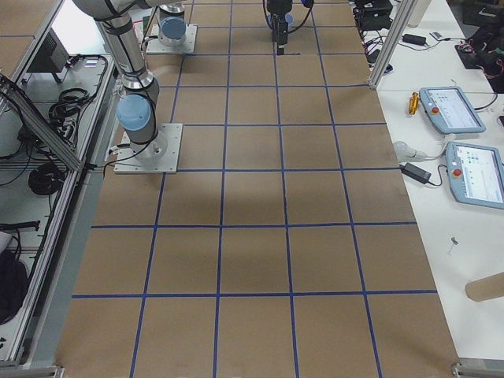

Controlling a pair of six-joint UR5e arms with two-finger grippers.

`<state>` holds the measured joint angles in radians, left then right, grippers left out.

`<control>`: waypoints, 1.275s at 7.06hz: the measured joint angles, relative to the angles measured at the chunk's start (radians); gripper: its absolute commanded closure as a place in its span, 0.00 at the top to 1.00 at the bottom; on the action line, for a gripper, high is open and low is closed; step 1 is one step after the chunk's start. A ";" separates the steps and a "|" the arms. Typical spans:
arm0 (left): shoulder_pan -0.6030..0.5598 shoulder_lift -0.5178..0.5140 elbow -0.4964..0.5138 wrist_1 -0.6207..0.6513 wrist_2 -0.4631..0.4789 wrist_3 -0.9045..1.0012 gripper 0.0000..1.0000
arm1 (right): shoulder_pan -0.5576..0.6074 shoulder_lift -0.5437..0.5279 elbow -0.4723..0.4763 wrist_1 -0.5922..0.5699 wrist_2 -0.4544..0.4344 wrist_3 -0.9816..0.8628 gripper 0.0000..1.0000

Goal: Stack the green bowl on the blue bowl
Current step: 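Lower the mint-green bowl into the pale blue bowl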

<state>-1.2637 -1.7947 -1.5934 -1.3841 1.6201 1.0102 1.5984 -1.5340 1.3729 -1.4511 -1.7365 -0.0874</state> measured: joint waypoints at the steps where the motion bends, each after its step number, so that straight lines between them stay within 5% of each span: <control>1: -0.021 0.017 -0.061 0.027 0.015 -0.042 0.00 | 0.000 0.000 0.000 0.000 0.000 0.000 1.00; 4: -0.047 0.019 -0.237 0.229 0.046 -0.091 0.00 | 0.000 0.000 0.000 0.000 0.000 0.000 1.00; 7: -0.068 0.009 -0.282 0.288 0.049 -0.102 0.00 | -0.001 0.000 0.000 0.000 0.000 0.000 1.00; 8: -0.074 0.006 -0.283 0.291 0.049 -0.104 0.23 | 0.000 0.000 0.000 0.000 0.000 0.000 1.00; 9: -0.076 0.005 -0.283 0.292 0.049 -0.105 0.99 | 0.000 0.000 0.000 0.000 0.000 0.000 1.00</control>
<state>-1.3396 -1.7901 -1.8763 -1.0918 1.6693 0.9047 1.5981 -1.5340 1.3729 -1.4511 -1.7365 -0.0874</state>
